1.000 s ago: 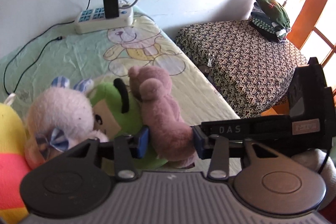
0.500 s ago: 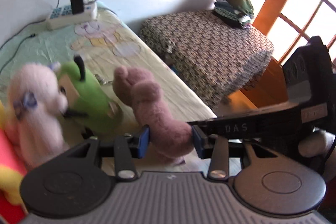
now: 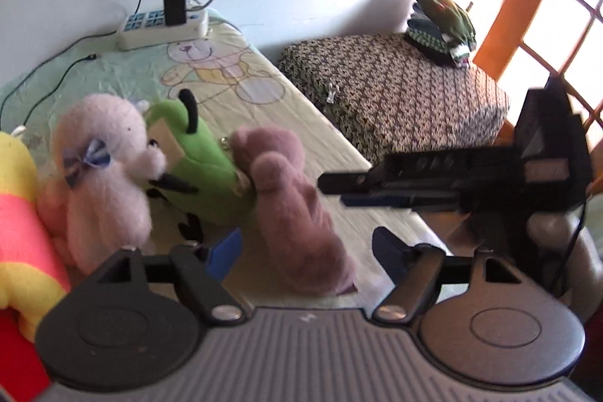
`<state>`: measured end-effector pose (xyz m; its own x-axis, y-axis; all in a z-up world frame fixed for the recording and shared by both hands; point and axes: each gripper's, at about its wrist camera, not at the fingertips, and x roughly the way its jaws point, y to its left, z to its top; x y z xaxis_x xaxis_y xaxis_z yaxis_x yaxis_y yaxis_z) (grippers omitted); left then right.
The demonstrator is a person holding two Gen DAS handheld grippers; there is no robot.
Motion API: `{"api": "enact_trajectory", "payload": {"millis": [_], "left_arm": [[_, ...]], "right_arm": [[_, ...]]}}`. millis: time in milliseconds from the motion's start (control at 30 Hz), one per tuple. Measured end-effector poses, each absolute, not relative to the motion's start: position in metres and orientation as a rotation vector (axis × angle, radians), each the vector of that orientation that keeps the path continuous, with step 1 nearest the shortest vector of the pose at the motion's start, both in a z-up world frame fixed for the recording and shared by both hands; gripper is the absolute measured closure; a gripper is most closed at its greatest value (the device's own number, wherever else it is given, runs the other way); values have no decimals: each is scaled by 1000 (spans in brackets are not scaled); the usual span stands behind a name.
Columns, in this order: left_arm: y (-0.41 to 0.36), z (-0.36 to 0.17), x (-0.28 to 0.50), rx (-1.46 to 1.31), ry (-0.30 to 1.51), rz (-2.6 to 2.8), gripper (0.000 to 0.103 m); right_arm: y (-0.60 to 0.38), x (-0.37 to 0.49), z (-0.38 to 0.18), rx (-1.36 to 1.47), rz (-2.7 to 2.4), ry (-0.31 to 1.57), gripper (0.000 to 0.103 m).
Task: Organize objects
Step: 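Lift the pink teddy bear off the bed with the right tool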
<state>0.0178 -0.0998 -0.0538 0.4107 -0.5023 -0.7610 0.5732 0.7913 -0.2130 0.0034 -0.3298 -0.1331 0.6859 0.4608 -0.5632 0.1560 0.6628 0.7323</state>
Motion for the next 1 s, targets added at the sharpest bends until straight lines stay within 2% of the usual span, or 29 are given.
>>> {"api": "enact_trajectory", "payload": {"millis": [33,100,133,333,433,500,533,567,600,633,667,700,733,900,967,1000], "left_arm": [[-100,-56,22,69,937,-684,21],[-105,-63,30,55,966,-670,22],[-107,-69,32,51,982,-674,27],[-111,-81,44,67,1017,-637,41],[-108,-76,42,71,1015,-632,47],[-108,-72,38,73,1008,-635,47],[-108,-69,35,70,1004,-644,51],[-108,-66,31,72,1002,-653,51],[-109,-64,27,84,993,-659,53],[-110,-63,23,88,997,-686,68],[-111,-63,19,77,1022,-730,88],[-111,-65,15,66,1043,-755,95],[-113,-67,10,80,1045,-756,96],[-109,-78,-6,153,1041,-721,93],[-103,-71,-6,152,1000,-706,80],[-98,-67,-4,136,983,-705,73]], "right_arm": [[-328,9,-138,857,194,830,61],[-324,14,-143,863,198,839,52],[-322,16,-146,866,204,844,47],[-314,20,-152,892,245,853,42],[-316,17,-151,903,253,856,48],[-317,12,-150,916,253,854,52],[-317,9,-149,916,255,854,57],[-316,6,-147,914,261,852,70],[-316,3,-146,932,299,847,75],[-316,0,-145,937,300,846,76],[-315,-4,-142,935,318,843,87],[-314,-6,-142,947,357,853,94],[-311,-8,-143,955,370,876,98],[-298,-30,-136,836,327,869,96],[-301,-37,-132,827,287,839,80],[-302,-39,-129,812,274,824,77]]}}
